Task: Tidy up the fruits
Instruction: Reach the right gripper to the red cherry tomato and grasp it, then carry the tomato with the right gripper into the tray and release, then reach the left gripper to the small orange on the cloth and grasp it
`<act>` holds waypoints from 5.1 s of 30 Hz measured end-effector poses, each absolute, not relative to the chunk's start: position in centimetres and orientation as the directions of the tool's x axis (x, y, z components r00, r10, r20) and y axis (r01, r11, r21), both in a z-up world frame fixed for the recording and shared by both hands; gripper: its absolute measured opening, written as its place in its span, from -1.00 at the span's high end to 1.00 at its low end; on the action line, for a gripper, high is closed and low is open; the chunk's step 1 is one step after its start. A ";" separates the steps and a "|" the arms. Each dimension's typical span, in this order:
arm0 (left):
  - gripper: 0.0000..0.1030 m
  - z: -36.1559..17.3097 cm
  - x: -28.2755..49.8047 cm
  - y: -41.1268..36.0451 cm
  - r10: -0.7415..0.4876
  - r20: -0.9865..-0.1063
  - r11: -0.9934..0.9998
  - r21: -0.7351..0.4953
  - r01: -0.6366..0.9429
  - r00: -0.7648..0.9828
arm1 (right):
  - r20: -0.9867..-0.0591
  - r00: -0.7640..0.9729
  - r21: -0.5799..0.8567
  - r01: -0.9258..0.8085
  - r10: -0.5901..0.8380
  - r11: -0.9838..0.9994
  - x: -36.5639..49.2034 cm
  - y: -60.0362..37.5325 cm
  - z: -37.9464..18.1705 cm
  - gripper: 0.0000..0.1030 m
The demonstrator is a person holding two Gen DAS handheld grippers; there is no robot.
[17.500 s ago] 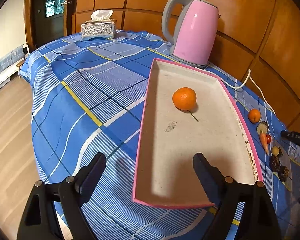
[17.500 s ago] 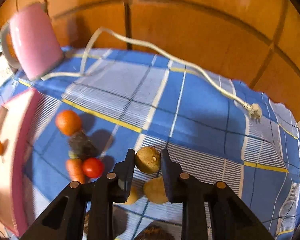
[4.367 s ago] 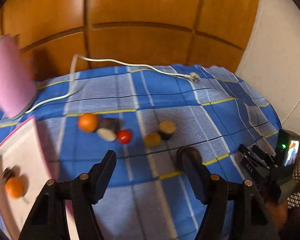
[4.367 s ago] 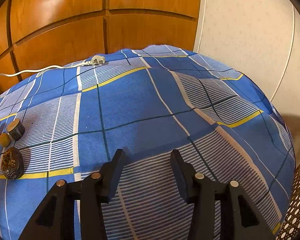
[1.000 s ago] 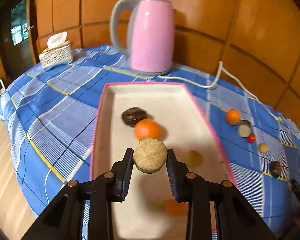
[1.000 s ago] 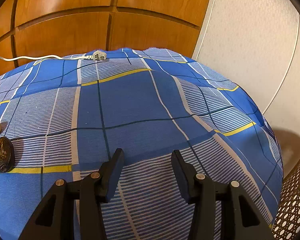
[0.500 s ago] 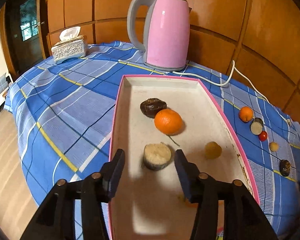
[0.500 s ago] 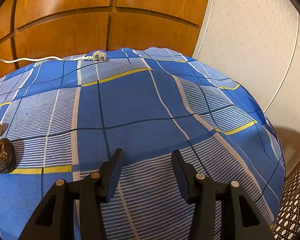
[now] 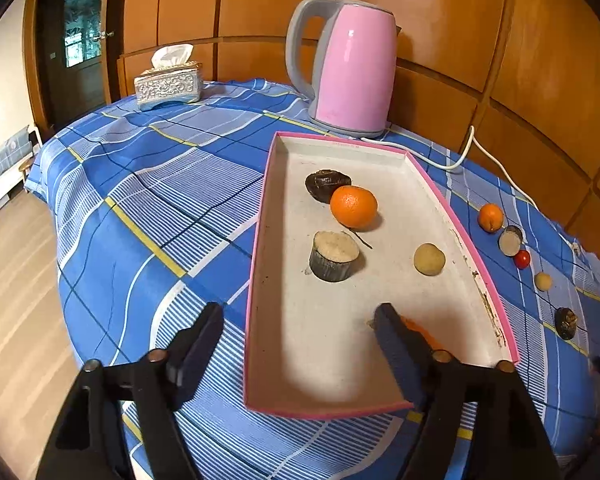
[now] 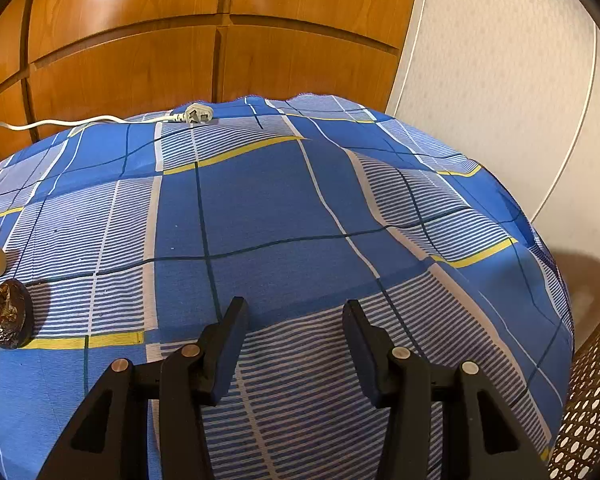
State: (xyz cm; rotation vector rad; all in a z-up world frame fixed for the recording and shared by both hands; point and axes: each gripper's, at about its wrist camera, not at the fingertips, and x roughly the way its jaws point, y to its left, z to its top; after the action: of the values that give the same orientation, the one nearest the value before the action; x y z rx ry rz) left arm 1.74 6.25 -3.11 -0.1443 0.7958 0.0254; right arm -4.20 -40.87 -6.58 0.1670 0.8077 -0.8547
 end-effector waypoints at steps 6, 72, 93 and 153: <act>-0.57 -3.3 1.6 6.4 -0.023 -0.717 0.989 -0.117 -0.088 0.696 | -0.706 0.389 -0.162 0.726 -0.592 0.669 -4.3 -41.1 -6.4 0.03; -0.62 -4.2 1.5 7.9 -0.020 -0.747 0.979 -0.151 -0.139 0.664 | -0.793 0.532 0.084 -0.389 0.298 0.917 8.8 -14.5 -0.2 0.53; -0.62 -4.2 1.4 8.0 -0.019 -0.744 0.979 -0.151 -0.140 0.668 | -0.795 0.507 0.112 -0.415 0.332 0.903 7.7 -10.8 -1.2 0.31; -0.22 2.1 12.8 -8.1 -0.375 -0.752 0.920 -0.229 0.319 0.542 | -0.724 0.473 -0.068 0.675 -0.502 0.735 -4.1 -41.0 -5.7 0.11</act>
State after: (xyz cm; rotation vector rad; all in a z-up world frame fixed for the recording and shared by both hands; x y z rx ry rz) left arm 12.79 -8.12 2.09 -0.0672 0.9094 -0.4129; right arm -4.12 -41.00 -5.71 0.2398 0.7980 -0.7286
